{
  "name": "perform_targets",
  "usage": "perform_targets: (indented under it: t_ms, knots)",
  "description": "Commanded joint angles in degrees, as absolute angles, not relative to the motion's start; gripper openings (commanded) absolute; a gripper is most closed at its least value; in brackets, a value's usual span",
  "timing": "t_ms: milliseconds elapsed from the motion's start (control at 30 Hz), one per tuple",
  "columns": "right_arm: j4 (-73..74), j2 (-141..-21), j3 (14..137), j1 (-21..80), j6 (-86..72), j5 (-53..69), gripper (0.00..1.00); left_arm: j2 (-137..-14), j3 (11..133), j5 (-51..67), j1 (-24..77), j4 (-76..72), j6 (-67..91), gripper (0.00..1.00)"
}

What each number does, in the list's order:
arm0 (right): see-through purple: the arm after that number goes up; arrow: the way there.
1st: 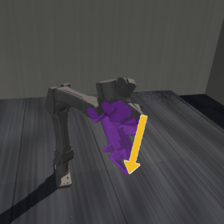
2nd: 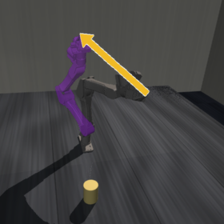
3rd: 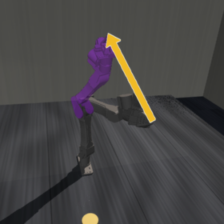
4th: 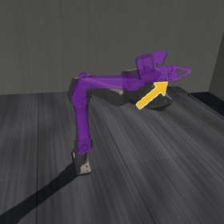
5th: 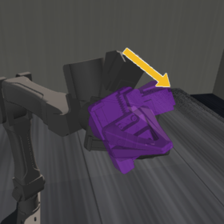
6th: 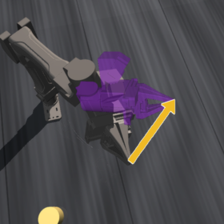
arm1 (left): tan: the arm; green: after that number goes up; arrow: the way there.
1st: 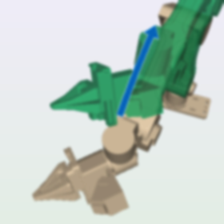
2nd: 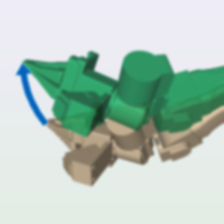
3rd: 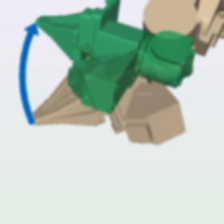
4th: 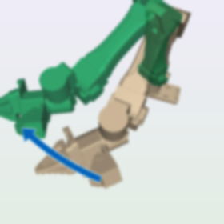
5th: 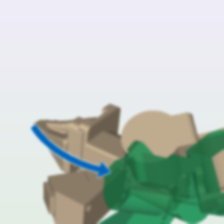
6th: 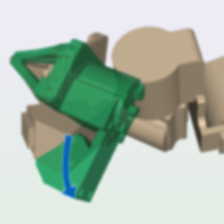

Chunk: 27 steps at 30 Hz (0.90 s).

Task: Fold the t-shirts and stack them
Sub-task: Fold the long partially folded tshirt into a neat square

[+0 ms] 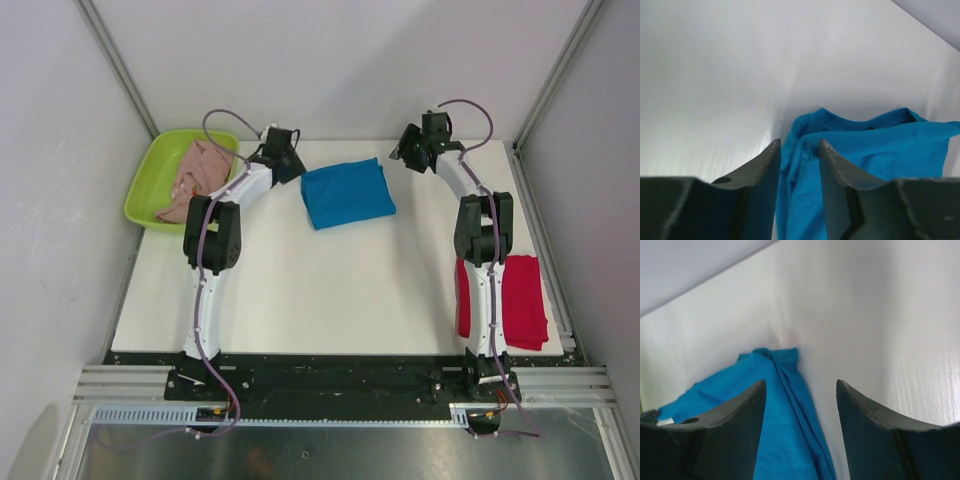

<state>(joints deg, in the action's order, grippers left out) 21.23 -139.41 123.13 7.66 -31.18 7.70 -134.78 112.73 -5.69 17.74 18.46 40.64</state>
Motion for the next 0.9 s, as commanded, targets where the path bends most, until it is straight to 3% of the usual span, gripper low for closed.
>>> perform_targets:
  t_ms: [0,133,300,533,867]
  knots:
    - [23.73,-131.84,119.88,9.67,-26.86,6.71,0.61,-133.92,115.61,-6.6,16.34,16.32,40.83,0.5]
    - [21.59,-128.32,113.61,10.93,-25.71,8.7,0.55,-131.99,114.25,-5.23,15.72,16.25,39.84,0.6]
    - [21.72,-128.21,111.5,13.46,-23.57,8.94,0.49,-126.55,107.37,-3.96,16.98,16.2,39.28,0.52]
    - [23.01,-129.77,109.85,16.58,-21.87,6.03,0.47,-121.29,98.24,-0.64,19.44,14.23,40.06,0.39]
    - [24.6,-129.58,104.17,17.49,-23.06,2.28,0.47,-119.23,91.63,3.06,22.03,13.07,42.04,0.32]
